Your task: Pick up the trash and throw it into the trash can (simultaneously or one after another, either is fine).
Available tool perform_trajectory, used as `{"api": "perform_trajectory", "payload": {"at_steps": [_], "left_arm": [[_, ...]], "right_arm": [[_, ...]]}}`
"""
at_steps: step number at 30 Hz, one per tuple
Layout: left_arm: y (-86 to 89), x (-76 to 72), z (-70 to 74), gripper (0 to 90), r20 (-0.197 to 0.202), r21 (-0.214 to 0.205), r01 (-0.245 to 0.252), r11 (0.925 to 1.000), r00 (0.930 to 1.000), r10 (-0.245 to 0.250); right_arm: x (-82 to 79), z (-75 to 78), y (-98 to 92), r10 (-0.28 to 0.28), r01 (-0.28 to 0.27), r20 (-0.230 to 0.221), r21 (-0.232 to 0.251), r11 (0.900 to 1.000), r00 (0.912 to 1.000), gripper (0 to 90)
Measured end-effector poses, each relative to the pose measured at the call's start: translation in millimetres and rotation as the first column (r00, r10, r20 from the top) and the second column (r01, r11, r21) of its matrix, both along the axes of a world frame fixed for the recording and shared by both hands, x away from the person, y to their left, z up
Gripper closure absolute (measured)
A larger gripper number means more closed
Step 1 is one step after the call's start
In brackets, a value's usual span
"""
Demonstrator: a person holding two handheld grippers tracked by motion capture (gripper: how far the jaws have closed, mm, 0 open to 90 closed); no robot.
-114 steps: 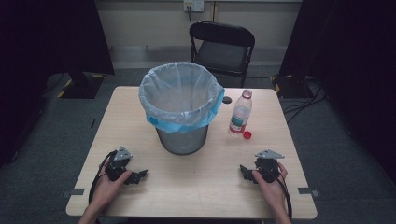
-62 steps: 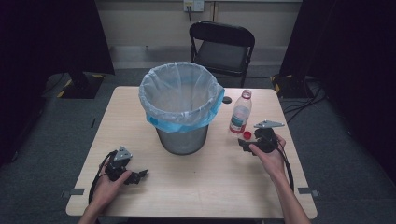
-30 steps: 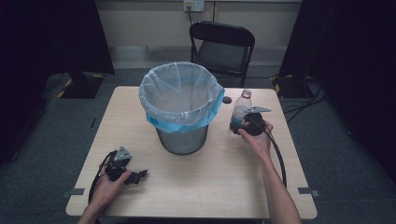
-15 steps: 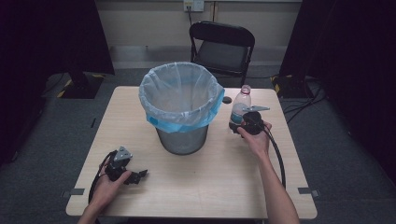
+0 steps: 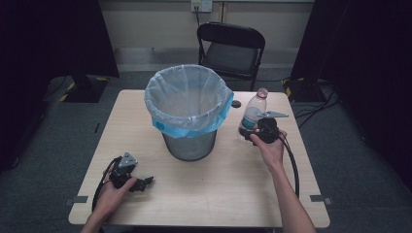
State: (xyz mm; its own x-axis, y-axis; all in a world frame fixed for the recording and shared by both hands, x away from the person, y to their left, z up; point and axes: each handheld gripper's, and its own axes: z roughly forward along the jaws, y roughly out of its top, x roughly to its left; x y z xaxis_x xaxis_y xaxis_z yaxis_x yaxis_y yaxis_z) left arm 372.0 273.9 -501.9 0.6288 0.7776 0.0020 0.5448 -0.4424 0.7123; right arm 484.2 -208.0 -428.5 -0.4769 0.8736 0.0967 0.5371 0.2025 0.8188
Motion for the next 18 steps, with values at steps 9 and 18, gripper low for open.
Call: {"api": "perform_trajectory", "payload": {"at_steps": [9, 18], "left_arm": [[0.0, 0.0, 0.0, 0.2, 0.0, -0.001, -0.001, 1.0, 1.0, 0.001], [0.1, 0.1, 0.0, 0.2, 0.0, 0.001, 0.001, 1.0, 1.0, -0.001]], "right_arm": [[-14.2, 24.0, -4.8, -0.007, 0.006, 0.053, 0.02, 0.9998, 0.9986, 28.5], [-31.0, 49.3, -6.9, -0.005, -0.003, 0.099, 0.078, 0.9969, 0.995, 28.5]]}}
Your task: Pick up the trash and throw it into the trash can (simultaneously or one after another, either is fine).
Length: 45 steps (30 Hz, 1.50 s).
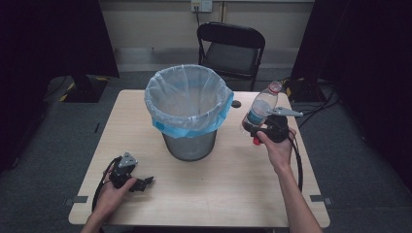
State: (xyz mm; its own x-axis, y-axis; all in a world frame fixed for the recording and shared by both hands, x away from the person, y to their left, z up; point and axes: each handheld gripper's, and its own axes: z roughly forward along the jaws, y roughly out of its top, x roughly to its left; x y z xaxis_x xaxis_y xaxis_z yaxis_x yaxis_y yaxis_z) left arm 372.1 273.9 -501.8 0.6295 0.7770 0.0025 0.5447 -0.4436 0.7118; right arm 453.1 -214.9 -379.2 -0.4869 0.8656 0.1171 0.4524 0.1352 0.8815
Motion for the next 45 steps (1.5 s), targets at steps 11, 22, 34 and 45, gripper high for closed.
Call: {"api": "perform_trajectory", "payload": {"at_steps": [11, 22, 34, 45], "left_arm": [[0.0, 0.0, 0.0, 0.2, 0.0, 0.0, 0.0, 1.0, 1.0, 0.0], [0.0, 0.0, -0.1, 0.2, 0.0, -0.001, -0.001, 1.0, 1.0, 0.001], [0.0, 0.0, 0.0, 0.2, 0.0, 0.0, 0.0, 1.0, 1.0, 0.0], [0.0, 0.1, 0.0, 0.2, 0.001, 0.0, 0.001, 1.0, 1.0, -0.001]], "right_arm": [[-24.1, 35.4, 2.9, 0.024, -0.029, 0.09, 0.046, 0.9985, 0.9956, 28.6], [-43.9, 72.7, 4.9, 0.053, -0.065, 0.136, 0.083, 0.9944, 0.9892, 28.6], [-57.6, 103.6, 10.9, 0.091, -0.121, 0.201, 0.141, 0.9826, 0.9753, 28.6], [-56.7, 132.8, 25.1, 0.139, -0.187, 0.256, 0.174, 0.9668, 0.9567, 28.7]]}}
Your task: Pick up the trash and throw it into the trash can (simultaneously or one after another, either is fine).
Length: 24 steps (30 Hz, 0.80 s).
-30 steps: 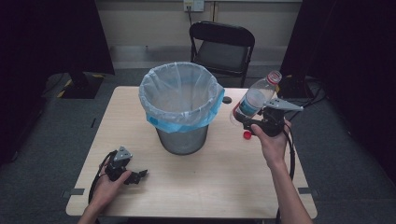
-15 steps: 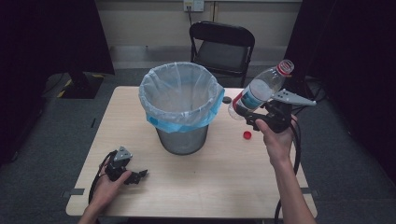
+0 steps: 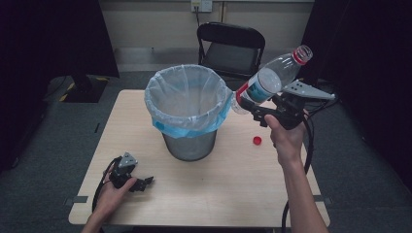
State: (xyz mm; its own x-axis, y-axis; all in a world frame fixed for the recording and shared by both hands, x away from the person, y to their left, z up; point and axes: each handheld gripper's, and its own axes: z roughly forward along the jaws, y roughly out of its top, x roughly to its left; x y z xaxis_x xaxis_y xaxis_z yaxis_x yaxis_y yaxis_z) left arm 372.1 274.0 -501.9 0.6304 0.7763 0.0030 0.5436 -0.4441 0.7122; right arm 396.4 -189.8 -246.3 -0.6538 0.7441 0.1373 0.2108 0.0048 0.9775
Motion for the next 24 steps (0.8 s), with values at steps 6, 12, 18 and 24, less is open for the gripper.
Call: {"api": "perform_trajectory", "payload": {"at_steps": [6, 12, 18, 24], "left_arm": [[0.0, -0.1, -0.1, 0.2, 0.0, -0.001, -0.001, 1.0, 1.0, 0.001], [0.0, -0.1, 0.0, 0.2, 0.0, 0.0, -0.001, 1.0, 1.0, 0.001], [0.0, -0.1, 0.1, 0.2, 0.0, 0.001, -0.001, 1.0, 1.0, 0.001], [0.0, -0.1, 0.0, 0.2, -0.001, 0.0, -0.001, 1.0, 1.0, 0.001]], "right_arm": [[4.9, 13.3, 13.4, 0.035, -0.035, 0.019, 0.024, 0.9991, 0.9992, 28.7], [14.5, 18.5, 33.2, 0.086, -0.087, 0.034, 0.033, 0.9957, 0.9958, 28.7], [30.5, 18.4, 53.4, 0.116, -0.117, 0.023, 0.041, 0.9923, 0.993, 28.7], [47.2, 14.5, 70.9, 0.16, -0.16, -0.005, 0.039, 0.9864, 0.9871, 28.2]]}}
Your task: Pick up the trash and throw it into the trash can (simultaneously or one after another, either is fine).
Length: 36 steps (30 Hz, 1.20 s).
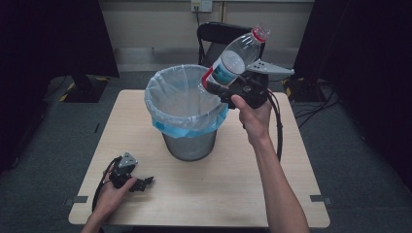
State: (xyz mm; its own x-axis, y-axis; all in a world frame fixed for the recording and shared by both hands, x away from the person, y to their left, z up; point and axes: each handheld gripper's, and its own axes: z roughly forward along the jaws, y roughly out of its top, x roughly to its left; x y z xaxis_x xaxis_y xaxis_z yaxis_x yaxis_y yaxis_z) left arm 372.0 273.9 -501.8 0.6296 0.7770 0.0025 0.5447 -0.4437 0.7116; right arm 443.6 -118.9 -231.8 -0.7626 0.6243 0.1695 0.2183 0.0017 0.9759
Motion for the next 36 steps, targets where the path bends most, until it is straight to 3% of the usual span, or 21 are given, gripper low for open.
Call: {"api": "perform_trajectory", "payload": {"at_steps": [10, 13, 18, 23, 36], "left_arm": [[0.0, 0.0, 0.0, 0.2, 0.0, 0.0, 0.0, 1.0, 1.0, 0.0], [0.0, 0.0, 0.0, 0.2, 0.0, 0.0, 0.0, 1.0, 1.0, 0.0], [0.0, 0.0, 0.0, 0.3, 0.0, 0.0, 0.001, 1.0, 1.0, -0.001], [0.5, 0.1, 0.3, 0.3, 0.001, 0.006, 0.004, 1.0, 1.0, -0.004], [0.7, 0.2, 0.3, 0.3, 0.003, 0.009, 0.006, 0.9999, 1.0, -0.006]], "right_arm": [[15.2, -7.8, 21.7, 0.019, -0.019, -0.026, -0.011, 0.9998, 0.9995, 27.2], [17.4, -9.8, 24.5, -0.003, 0.002, -0.026, -0.016, 0.9999, 0.9997, 24.8], [21.5, -13.3, 24.5, 0.003, -0.004, -0.05, -0.016, 0.9999, 0.9987, 27.4], [20.7, -10.6, 23.4, 0.005, -0.006, -0.034, -0.002, 1.0, 0.9994, 27.5], [17.7, -4.0, 7.5, -0.047, 0.046, -0.025, -0.029, 0.9985, 0.9986, 25.0]]}}
